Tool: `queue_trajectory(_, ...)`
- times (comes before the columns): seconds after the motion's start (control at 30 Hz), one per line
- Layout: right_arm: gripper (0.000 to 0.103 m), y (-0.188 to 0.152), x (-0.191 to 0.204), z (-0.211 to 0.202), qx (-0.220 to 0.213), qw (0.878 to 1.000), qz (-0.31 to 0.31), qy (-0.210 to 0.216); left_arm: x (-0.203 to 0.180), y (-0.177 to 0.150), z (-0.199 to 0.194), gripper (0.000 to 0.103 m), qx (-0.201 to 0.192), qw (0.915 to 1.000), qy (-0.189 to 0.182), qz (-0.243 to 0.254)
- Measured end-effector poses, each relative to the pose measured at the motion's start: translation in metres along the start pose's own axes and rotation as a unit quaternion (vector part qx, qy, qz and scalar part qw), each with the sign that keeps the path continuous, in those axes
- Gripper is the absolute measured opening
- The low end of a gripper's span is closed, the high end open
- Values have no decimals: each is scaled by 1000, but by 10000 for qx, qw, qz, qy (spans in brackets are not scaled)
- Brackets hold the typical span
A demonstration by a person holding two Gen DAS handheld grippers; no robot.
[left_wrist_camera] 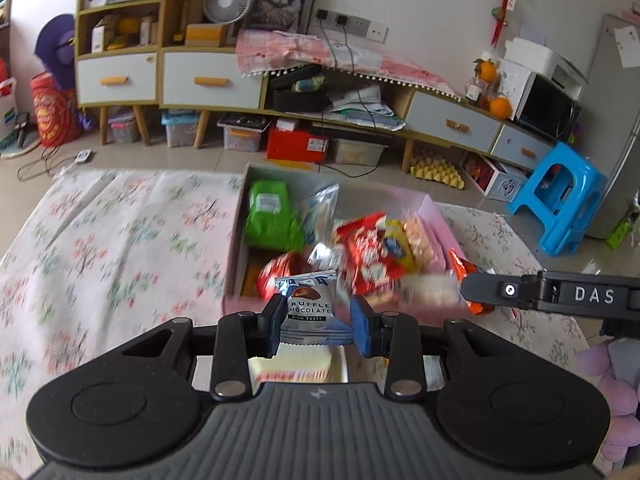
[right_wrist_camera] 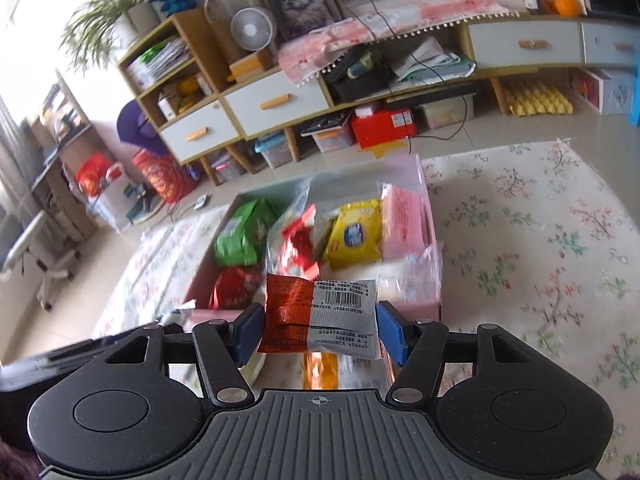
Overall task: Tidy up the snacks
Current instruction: 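Lift both packets and carry them over the pink box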
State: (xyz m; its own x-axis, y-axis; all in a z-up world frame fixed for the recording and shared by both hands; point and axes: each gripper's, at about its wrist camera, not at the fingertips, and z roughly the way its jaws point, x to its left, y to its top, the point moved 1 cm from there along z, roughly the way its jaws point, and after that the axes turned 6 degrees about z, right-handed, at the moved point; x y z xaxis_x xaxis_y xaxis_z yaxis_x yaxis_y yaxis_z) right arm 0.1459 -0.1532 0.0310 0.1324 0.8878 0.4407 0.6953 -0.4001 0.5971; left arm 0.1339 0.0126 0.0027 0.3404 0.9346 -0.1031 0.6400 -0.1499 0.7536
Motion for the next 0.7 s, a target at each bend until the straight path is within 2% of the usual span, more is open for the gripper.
queue_trajectory(0.3, 61, 50, -7, 41, -224, 9994, 220, 166, -8, 40, 52, 32, -26, 9995, -205, 243)
queue_trajectory(0.43, 61, 64, -19, 65, -186, 9989, 358, 229, -5, 48, 71, 32, -8, 9991, -382, 168)
queue_trajectory(0.7, 61, 87, -37, 97, -141, 9979, 577, 240, -10, 53, 100, 32, 136, 9977, -564, 341)
